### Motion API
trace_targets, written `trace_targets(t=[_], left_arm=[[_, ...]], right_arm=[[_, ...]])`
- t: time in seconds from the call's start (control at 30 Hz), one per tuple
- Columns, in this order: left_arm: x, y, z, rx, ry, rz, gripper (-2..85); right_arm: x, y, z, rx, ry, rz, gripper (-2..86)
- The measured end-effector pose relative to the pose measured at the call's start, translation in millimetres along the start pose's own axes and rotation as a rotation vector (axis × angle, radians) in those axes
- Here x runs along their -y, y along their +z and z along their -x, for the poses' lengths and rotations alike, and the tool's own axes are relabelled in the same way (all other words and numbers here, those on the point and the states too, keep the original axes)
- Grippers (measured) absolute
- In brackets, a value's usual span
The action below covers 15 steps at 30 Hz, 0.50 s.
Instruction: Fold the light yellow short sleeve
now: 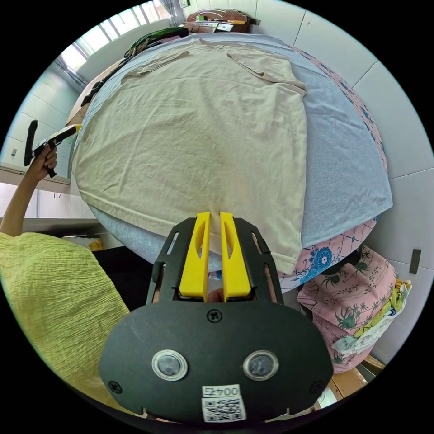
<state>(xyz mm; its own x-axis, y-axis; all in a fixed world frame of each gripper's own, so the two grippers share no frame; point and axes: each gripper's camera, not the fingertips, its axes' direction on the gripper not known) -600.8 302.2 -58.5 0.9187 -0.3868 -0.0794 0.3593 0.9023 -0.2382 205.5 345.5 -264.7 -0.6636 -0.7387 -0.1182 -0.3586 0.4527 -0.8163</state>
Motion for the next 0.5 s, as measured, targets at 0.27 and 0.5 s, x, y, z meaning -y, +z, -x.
trace_targets(t=[0.27, 0.5], left_arm=[[40, 46, -15, 0.079, 0.19, 0.105, 3.6], [54, 68, -6, 0.064, 0.205, 0.117, 1.7]], right_arm=[[3, 0, -9, 0.015, 0.004, -0.004, 4.2], [7, -1, -18, 0.027, 0.008, 0.001, 4.2]])
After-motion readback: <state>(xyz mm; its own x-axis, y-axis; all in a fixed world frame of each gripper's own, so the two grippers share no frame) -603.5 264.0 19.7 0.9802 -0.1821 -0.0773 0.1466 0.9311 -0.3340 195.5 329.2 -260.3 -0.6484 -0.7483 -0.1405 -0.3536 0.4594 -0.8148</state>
